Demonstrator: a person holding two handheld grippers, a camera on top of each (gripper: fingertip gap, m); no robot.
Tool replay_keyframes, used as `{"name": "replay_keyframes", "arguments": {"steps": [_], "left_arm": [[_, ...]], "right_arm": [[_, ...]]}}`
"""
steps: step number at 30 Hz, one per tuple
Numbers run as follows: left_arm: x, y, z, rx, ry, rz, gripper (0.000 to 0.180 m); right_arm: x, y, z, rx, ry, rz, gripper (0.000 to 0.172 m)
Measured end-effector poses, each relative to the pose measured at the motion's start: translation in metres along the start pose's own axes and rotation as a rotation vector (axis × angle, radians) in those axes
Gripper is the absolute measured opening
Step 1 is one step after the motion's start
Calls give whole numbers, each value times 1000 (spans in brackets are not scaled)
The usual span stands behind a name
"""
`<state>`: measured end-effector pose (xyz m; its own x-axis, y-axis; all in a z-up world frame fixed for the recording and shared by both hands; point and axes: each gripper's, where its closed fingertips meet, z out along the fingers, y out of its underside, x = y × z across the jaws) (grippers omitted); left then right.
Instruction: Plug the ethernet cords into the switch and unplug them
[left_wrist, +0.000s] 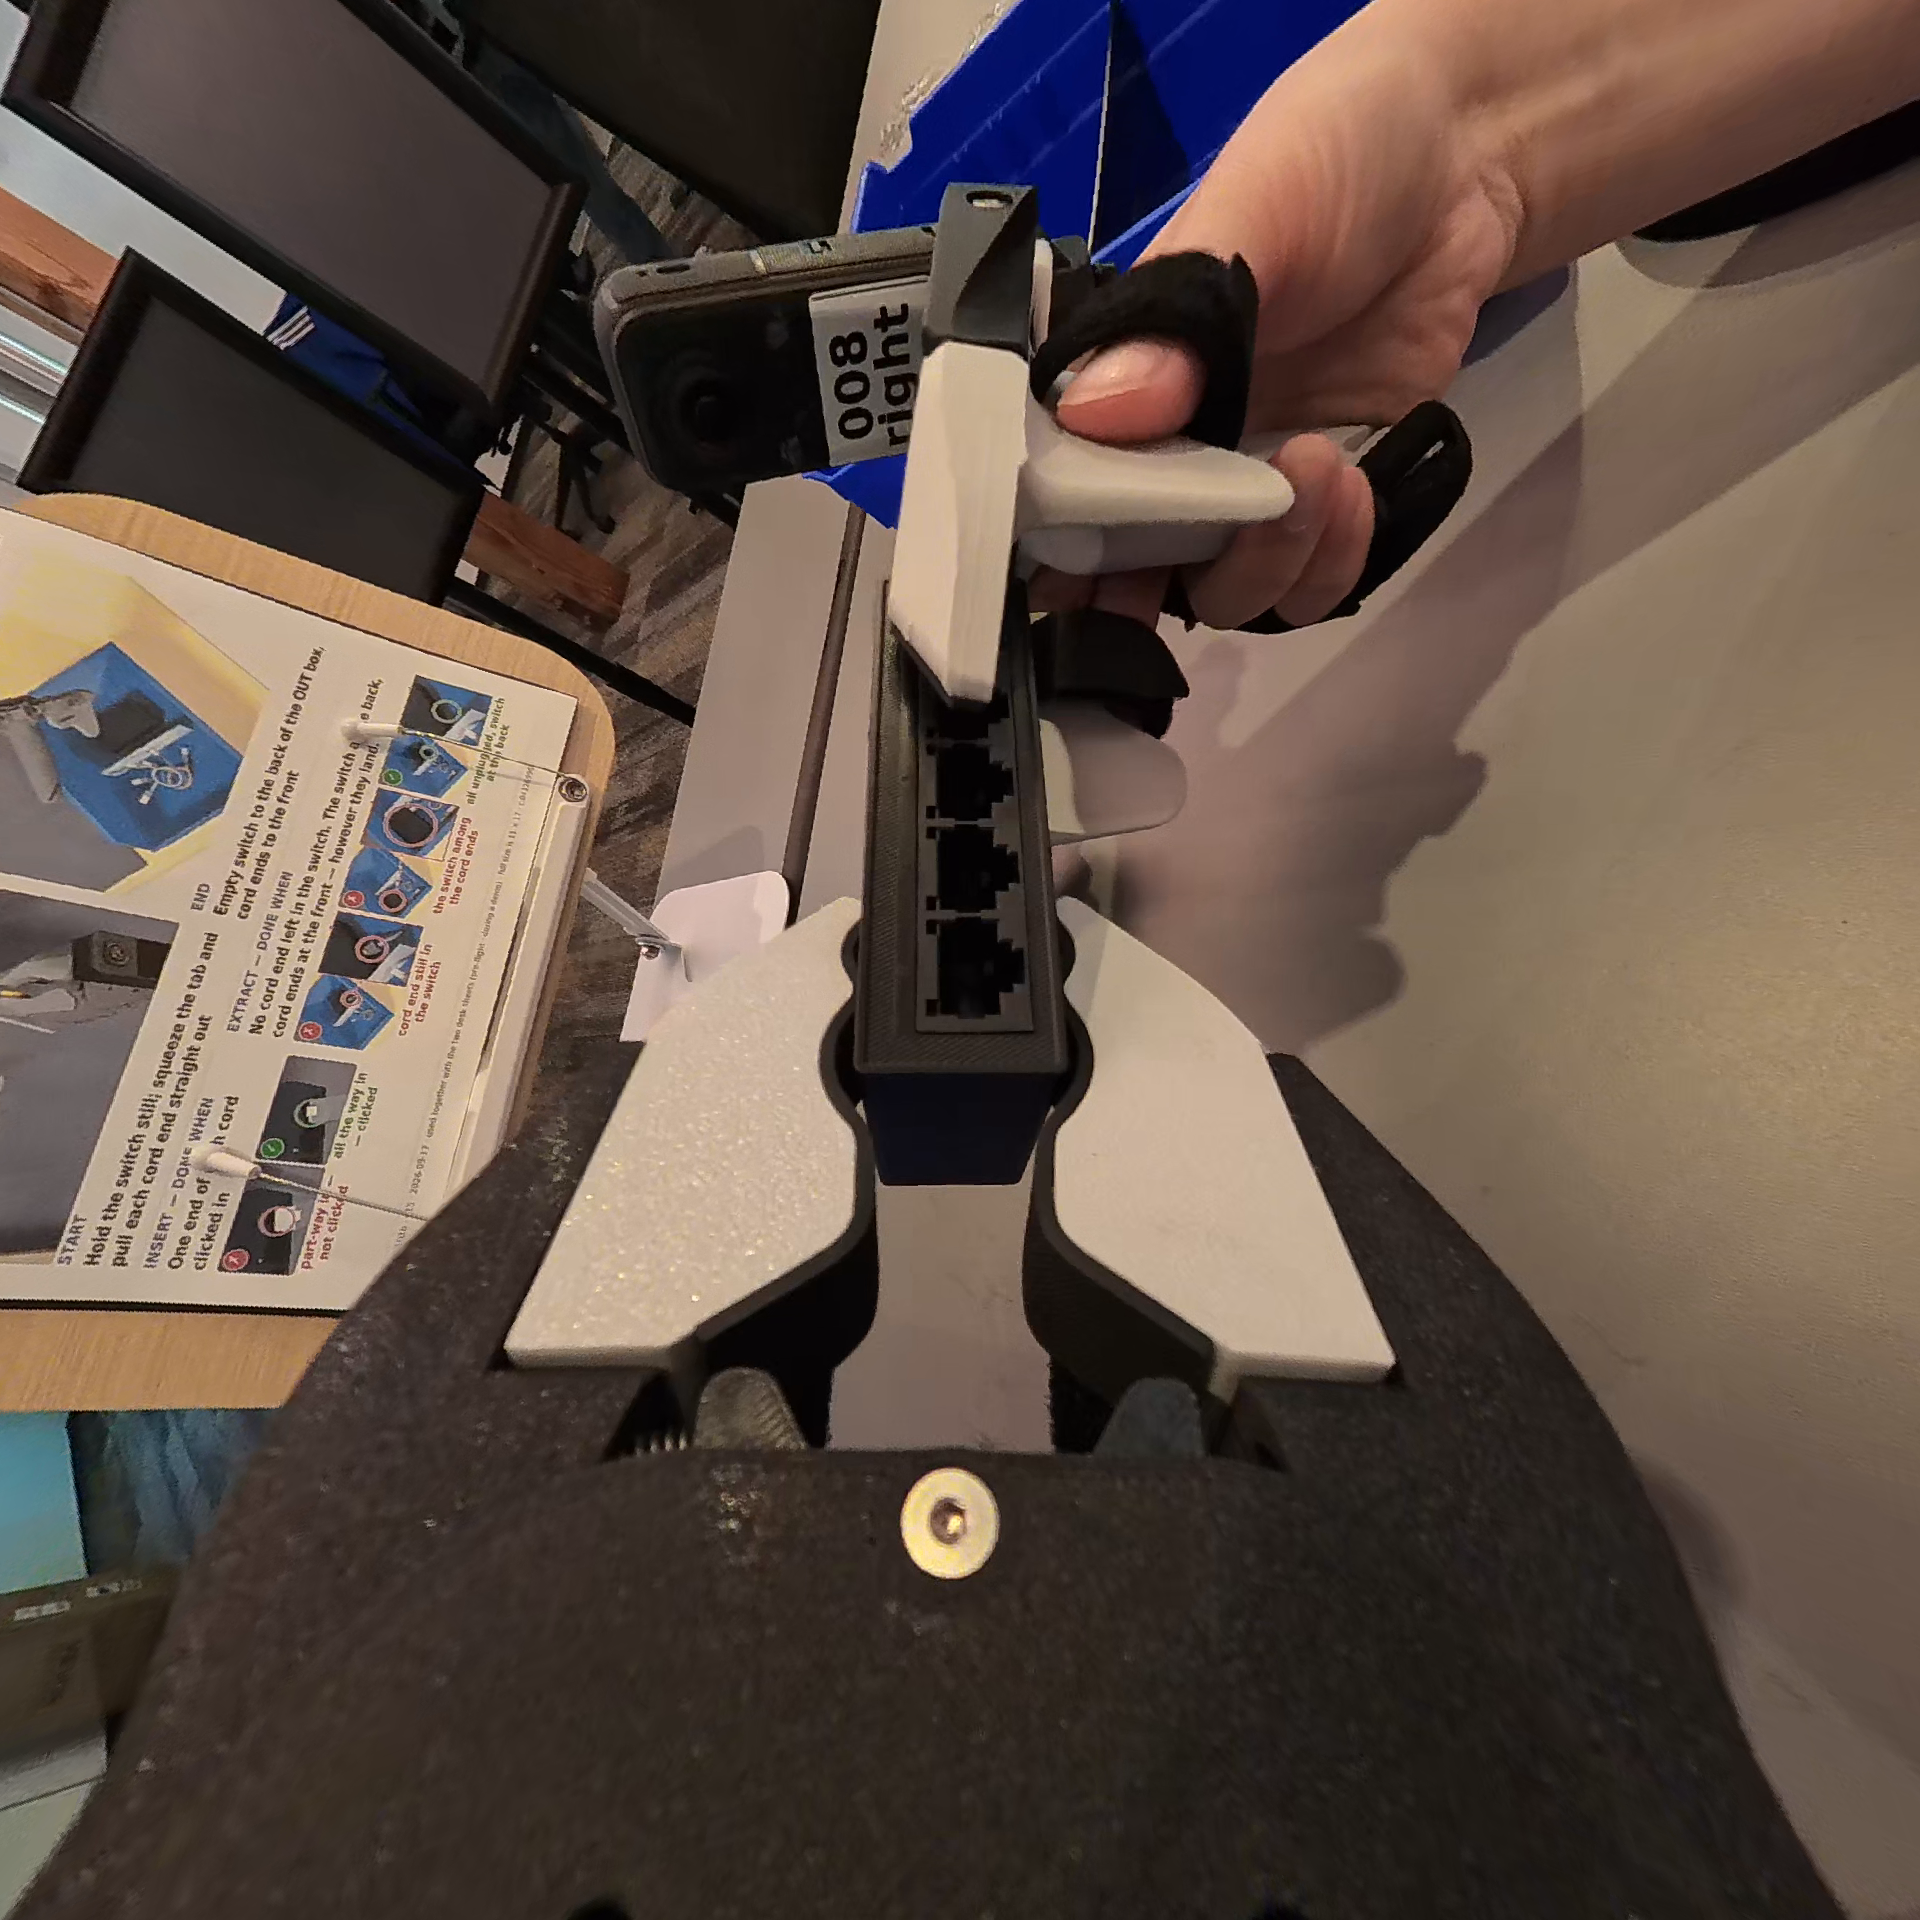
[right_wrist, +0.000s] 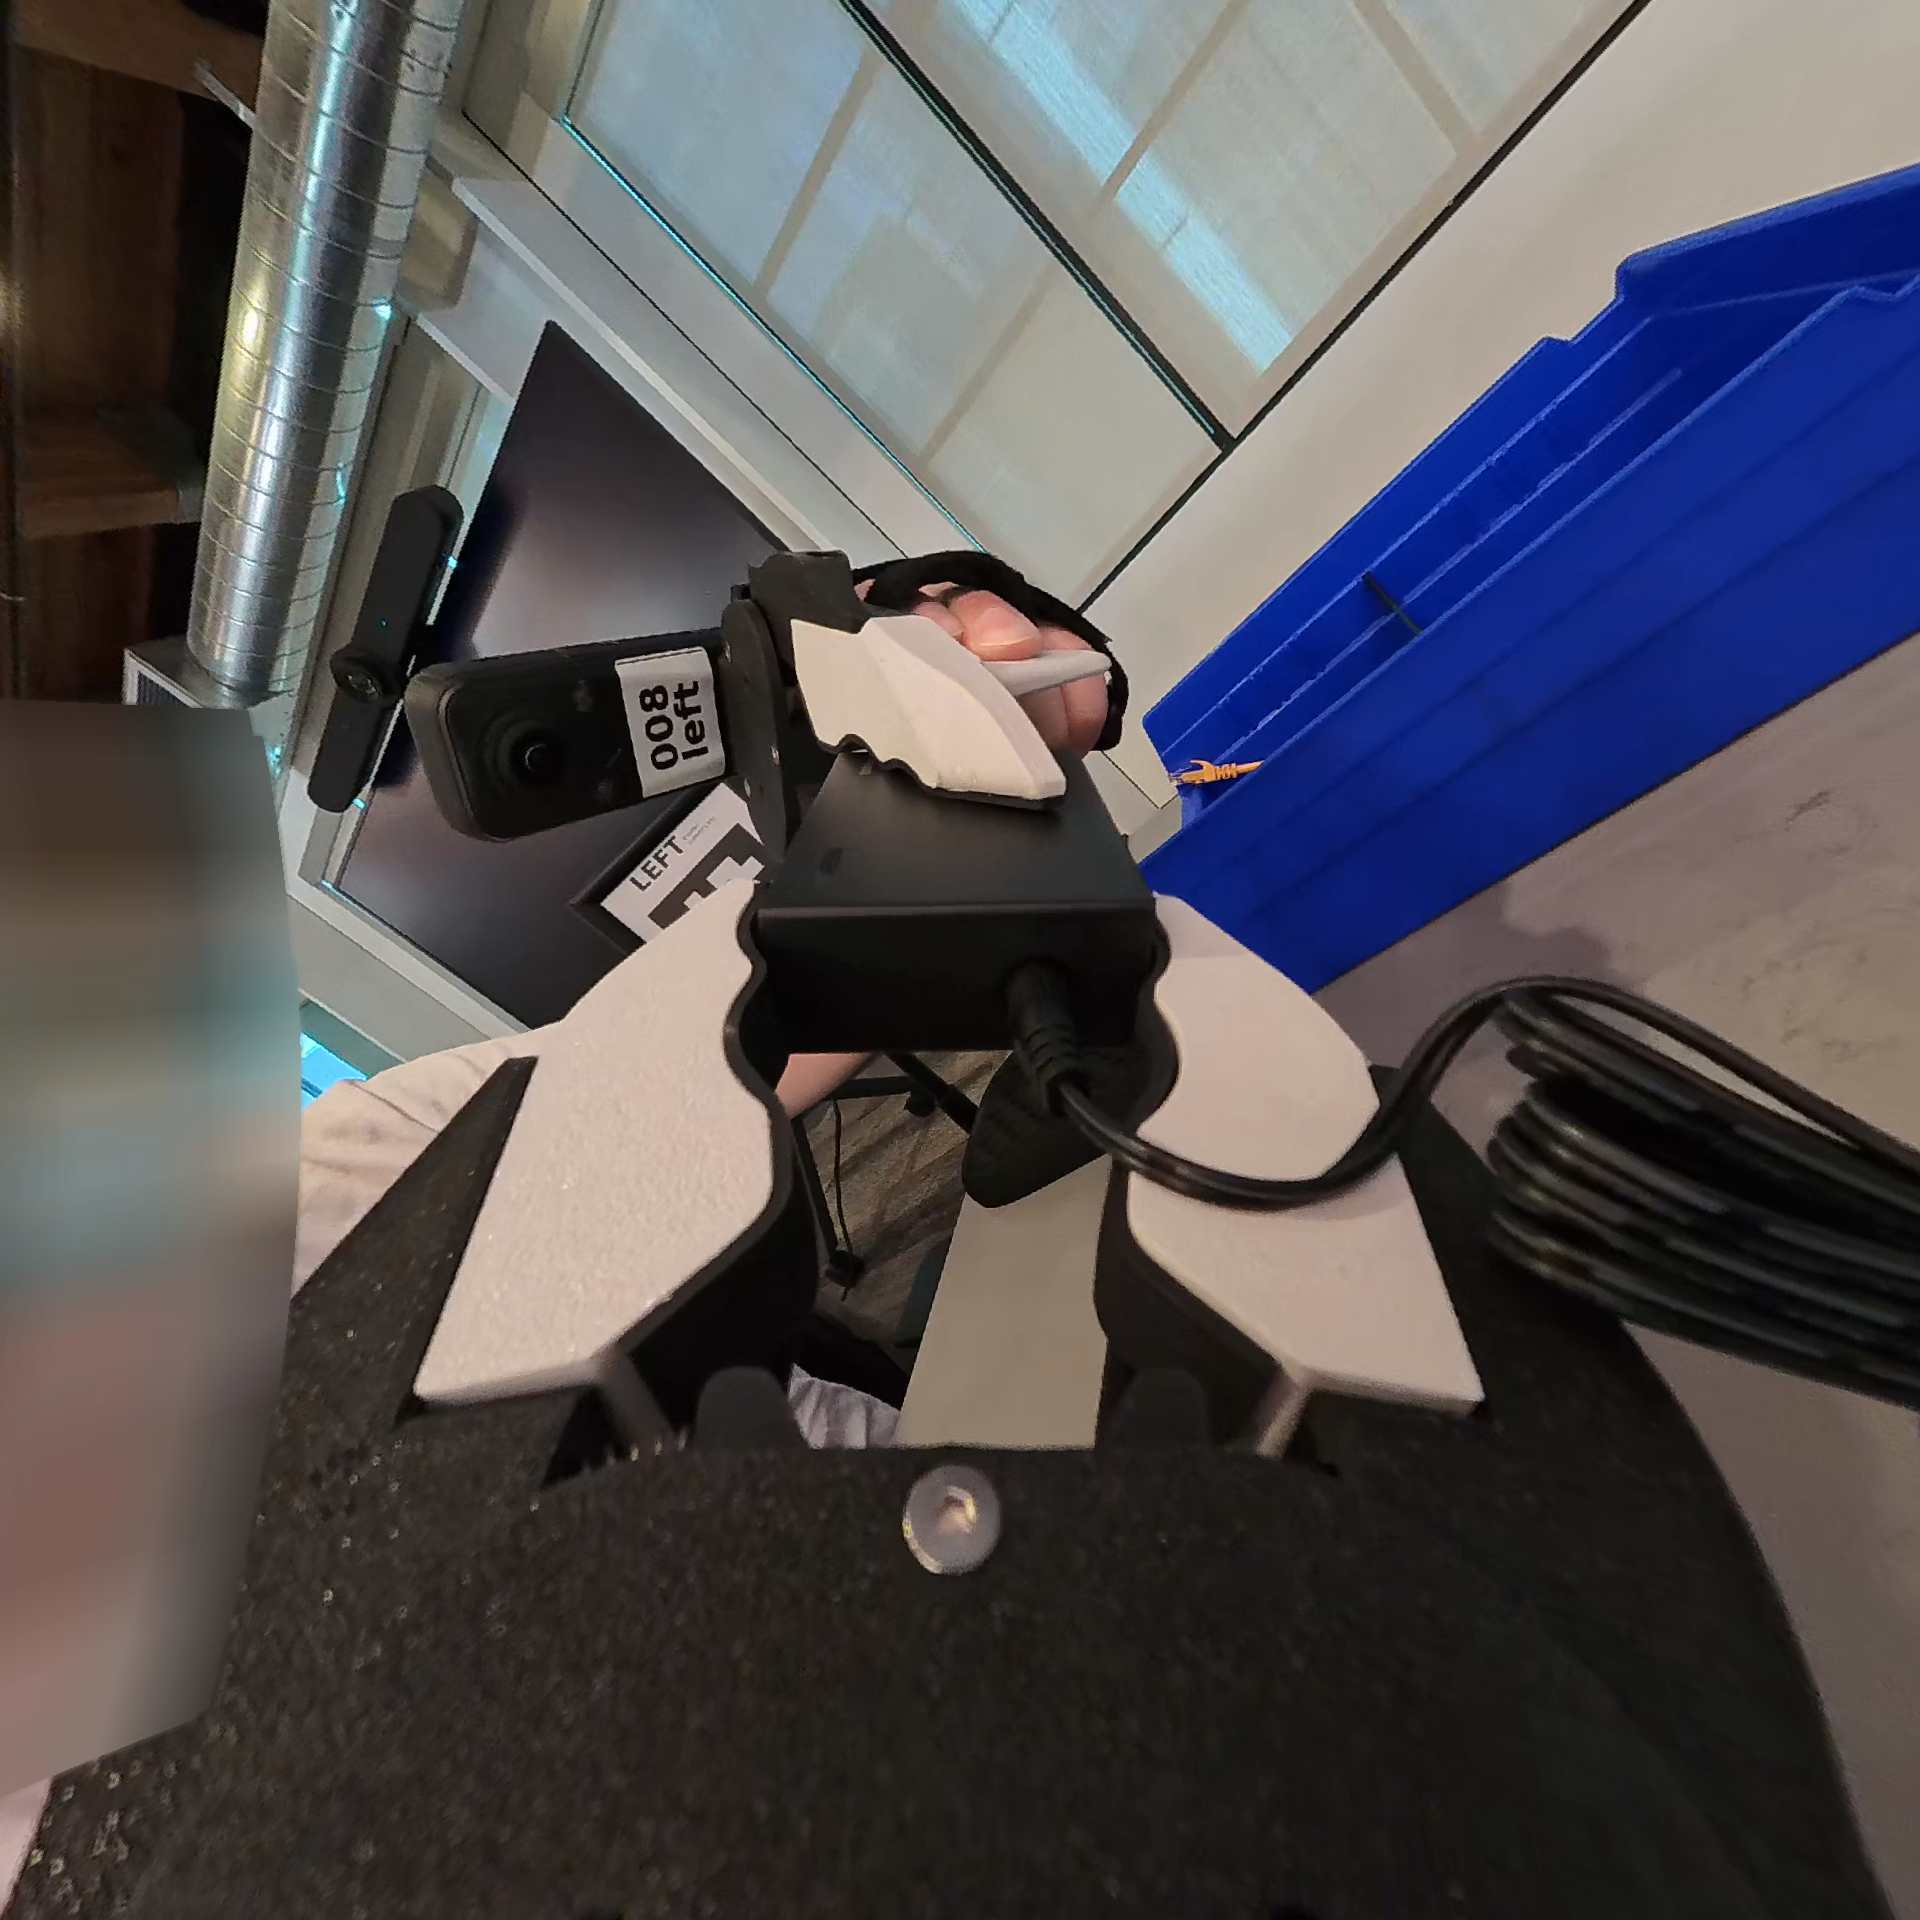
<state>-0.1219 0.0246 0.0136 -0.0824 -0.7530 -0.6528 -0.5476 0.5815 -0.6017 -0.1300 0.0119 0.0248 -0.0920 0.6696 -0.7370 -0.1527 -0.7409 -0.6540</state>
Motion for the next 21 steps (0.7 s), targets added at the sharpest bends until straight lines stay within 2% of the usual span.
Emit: {"name": "replay_keyframes", "arguments": {"steps": [7, 12, 15, 21], "left_arm": [[0, 9, 6, -66, -11, 16, 31], [-5, 8, 3, -51, -50, -48, 45], [-13, 8, -11, -29, -68, -128, 52], [-16, 32, -57, -93, -120, -173, 53]], "right_arm": [[9, -4, -4, 22, 44, -3, 62], [17, -8, -13, 43, 62, -6, 63], [21, -11, -19, 63, 71, -9, 63], [26, -20, -29, 111, 83, 0, 63]]}}
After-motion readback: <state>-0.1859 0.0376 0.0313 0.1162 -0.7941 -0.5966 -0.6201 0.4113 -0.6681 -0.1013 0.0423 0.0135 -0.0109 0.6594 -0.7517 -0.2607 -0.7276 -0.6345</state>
